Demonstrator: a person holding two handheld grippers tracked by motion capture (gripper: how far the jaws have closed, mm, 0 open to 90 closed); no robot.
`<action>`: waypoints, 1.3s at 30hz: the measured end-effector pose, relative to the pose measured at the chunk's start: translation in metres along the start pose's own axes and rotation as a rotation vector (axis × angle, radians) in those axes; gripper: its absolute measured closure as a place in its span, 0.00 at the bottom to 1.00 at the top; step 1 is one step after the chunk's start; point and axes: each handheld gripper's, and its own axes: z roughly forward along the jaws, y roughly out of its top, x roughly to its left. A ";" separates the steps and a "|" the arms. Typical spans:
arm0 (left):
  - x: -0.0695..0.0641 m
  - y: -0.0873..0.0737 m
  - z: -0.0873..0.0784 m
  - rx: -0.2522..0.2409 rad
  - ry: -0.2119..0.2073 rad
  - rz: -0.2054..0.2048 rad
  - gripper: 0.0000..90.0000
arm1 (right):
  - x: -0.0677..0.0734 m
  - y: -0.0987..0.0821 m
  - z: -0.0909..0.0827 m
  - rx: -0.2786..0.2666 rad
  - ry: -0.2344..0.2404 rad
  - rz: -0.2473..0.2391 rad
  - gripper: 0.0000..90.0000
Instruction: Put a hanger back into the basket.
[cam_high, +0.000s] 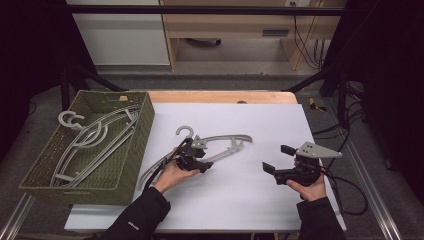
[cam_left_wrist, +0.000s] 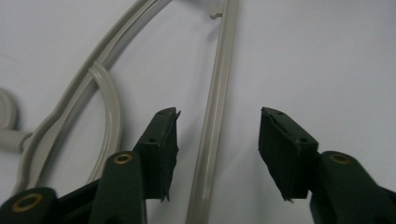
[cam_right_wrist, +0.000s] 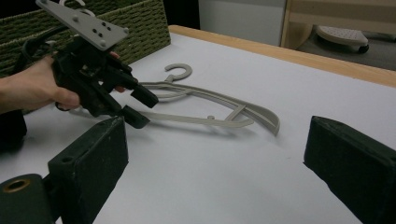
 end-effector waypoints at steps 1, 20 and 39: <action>-0.001 0.001 0.003 0.008 -0.003 0.004 0.57 | 0.000 0.000 0.000 -0.001 0.001 0.000 0.07; -0.034 -0.004 -0.003 0.105 -0.102 0.214 0.89 | 0.000 0.000 0.001 0.005 0.004 -0.004 0.08; -0.045 -0.036 -0.073 0.034 -0.077 0.161 0.72 | 0.005 -0.002 0.007 0.028 0.014 -0.007 0.08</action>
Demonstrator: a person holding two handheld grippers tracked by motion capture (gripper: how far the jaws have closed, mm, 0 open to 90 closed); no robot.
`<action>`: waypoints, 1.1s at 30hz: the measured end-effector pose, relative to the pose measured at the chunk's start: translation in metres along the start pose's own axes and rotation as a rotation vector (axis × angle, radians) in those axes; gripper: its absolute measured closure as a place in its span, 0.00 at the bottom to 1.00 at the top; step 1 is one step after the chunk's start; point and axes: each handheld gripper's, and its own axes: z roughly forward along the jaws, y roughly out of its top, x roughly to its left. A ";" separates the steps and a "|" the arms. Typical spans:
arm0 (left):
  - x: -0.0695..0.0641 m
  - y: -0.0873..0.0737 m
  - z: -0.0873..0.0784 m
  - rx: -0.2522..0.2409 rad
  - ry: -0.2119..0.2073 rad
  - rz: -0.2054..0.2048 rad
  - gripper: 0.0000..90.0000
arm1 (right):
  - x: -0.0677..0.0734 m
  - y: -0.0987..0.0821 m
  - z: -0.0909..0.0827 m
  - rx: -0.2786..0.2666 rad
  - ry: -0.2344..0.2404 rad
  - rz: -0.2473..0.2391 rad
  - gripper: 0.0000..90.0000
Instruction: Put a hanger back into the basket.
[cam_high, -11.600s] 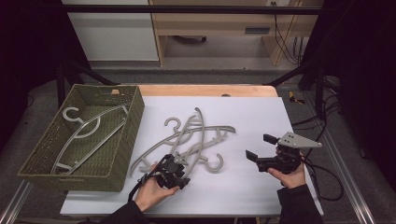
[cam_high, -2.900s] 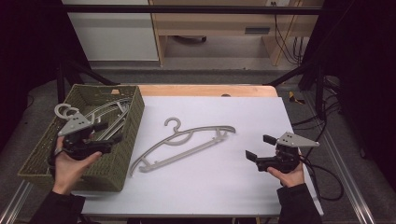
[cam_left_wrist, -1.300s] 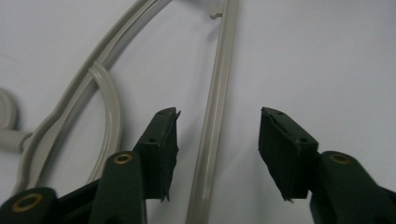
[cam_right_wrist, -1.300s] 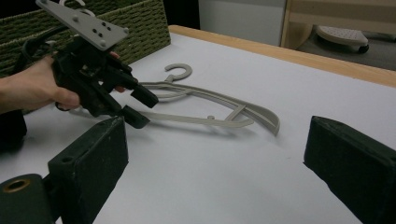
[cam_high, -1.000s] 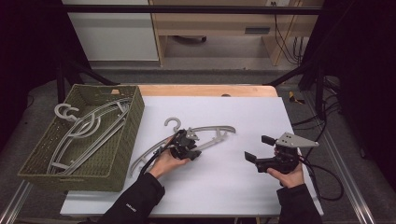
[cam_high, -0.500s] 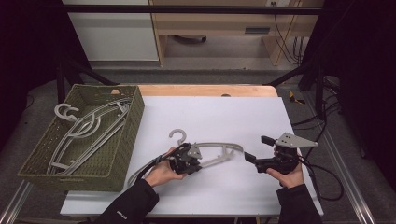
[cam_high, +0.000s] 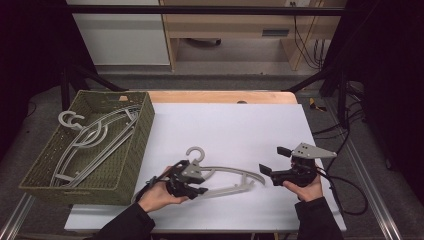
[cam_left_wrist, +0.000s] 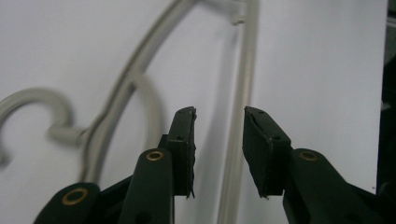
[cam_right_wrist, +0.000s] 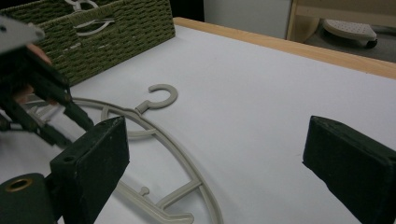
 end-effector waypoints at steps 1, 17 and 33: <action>0.005 -0.005 -0.005 0.009 0.041 -0.032 0.72 | 0.000 0.000 0.000 -0.001 0.000 -0.001 0.08; 0.042 -0.041 0.006 0.187 0.187 -0.231 0.67 | 0.000 0.000 0.001 0.009 0.000 -0.005 0.08; 0.041 -0.023 0.017 0.235 0.217 -0.091 0.89 | 0.001 0.000 0.002 0.007 0.003 -0.009 0.08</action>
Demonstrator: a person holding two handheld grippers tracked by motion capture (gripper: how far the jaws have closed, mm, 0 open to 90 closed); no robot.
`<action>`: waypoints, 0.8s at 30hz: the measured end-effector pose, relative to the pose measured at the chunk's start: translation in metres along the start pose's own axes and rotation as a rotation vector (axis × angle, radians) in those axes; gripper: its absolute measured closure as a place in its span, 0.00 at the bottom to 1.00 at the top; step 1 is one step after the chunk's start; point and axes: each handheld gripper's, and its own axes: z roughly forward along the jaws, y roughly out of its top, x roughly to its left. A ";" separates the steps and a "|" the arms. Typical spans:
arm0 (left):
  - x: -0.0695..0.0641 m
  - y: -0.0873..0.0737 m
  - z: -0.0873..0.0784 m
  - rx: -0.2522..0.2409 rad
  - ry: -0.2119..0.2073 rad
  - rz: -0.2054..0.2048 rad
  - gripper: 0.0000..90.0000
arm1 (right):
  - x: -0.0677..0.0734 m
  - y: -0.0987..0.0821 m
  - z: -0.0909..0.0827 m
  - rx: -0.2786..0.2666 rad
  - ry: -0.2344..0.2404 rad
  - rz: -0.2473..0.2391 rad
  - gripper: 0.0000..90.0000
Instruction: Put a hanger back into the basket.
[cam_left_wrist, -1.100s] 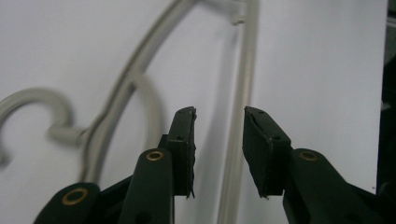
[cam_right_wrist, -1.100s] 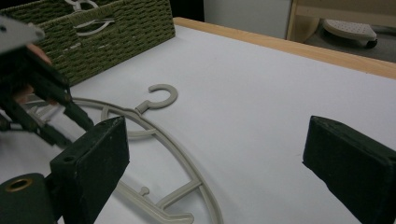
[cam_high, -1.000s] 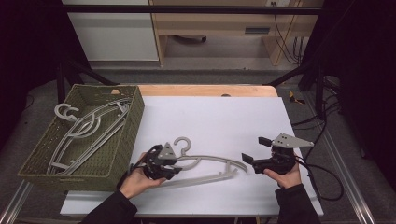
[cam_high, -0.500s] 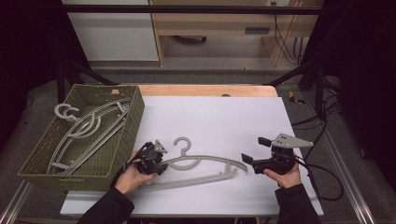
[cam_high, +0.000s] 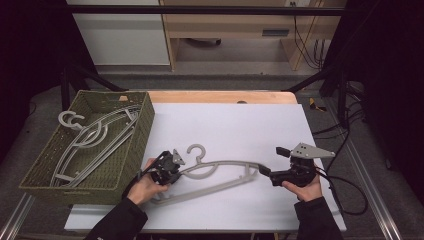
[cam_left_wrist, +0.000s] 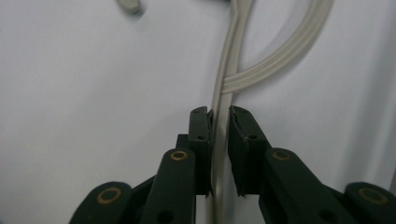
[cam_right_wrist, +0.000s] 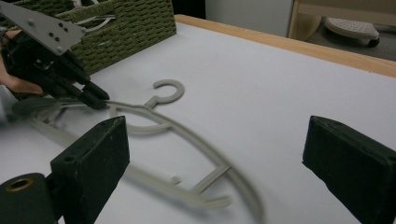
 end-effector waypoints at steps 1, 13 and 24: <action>0.000 0.003 0.001 0.009 0.011 0.016 0.90 | 0.000 0.000 0.000 0.002 -0.001 -0.002 0.08; -0.010 0.032 -0.006 -0.198 -0.079 -0.105 0.57 | 0.000 0.000 0.000 0.007 -0.004 -0.001 0.08; -0.057 0.091 0.026 -0.259 -0.227 0.007 0.58 | -0.003 0.001 -0.004 -0.007 -0.008 0.002 0.08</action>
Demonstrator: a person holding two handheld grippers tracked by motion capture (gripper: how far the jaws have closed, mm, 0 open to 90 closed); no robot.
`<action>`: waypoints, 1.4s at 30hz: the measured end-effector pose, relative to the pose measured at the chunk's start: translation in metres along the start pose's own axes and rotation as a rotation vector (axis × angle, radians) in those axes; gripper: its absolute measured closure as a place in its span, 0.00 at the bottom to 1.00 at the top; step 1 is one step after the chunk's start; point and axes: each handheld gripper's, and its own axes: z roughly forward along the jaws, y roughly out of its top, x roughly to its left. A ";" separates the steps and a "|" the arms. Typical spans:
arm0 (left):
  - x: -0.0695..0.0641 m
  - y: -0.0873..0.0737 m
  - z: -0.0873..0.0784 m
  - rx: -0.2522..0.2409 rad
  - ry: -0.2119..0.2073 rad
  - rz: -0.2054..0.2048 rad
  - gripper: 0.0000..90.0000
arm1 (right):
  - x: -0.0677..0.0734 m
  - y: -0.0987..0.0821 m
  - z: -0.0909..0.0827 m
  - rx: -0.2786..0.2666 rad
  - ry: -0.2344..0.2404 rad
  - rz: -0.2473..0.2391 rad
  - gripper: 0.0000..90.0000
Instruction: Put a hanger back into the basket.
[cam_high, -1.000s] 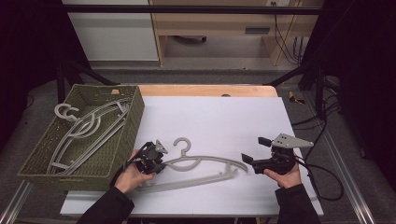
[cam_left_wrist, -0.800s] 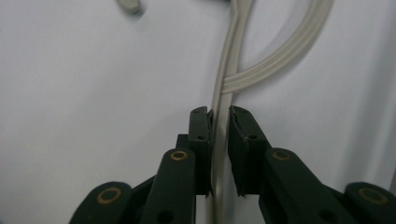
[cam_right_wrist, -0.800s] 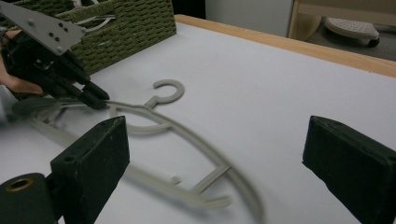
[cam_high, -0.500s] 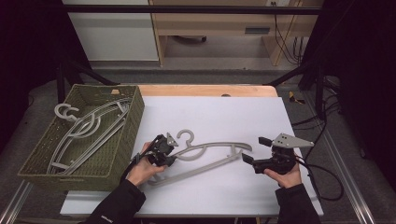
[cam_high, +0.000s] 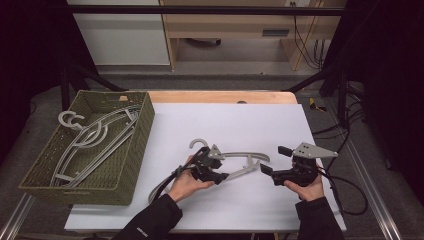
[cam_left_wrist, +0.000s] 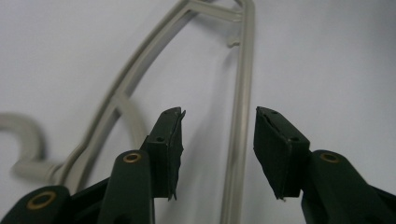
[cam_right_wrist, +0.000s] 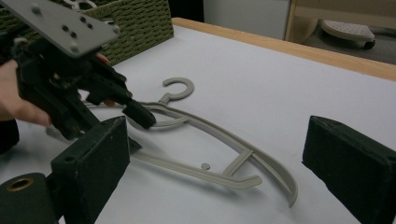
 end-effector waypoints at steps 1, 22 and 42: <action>-0.002 0.002 0.004 0.008 -0.004 0.008 0.59 | -0.001 0.000 -0.001 -0.002 -0.002 0.000 0.08; -0.041 -0.004 0.022 0.063 -0.169 0.320 0.89 | -0.001 -0.002 0.005 0.024 0.003 0.001 0.13; -0.004 -0.095 -0.118 -0.152 0.040 -0.100 0.30 | 0.010 -0.017 0.098 0.431 0.061 -0.127 0.45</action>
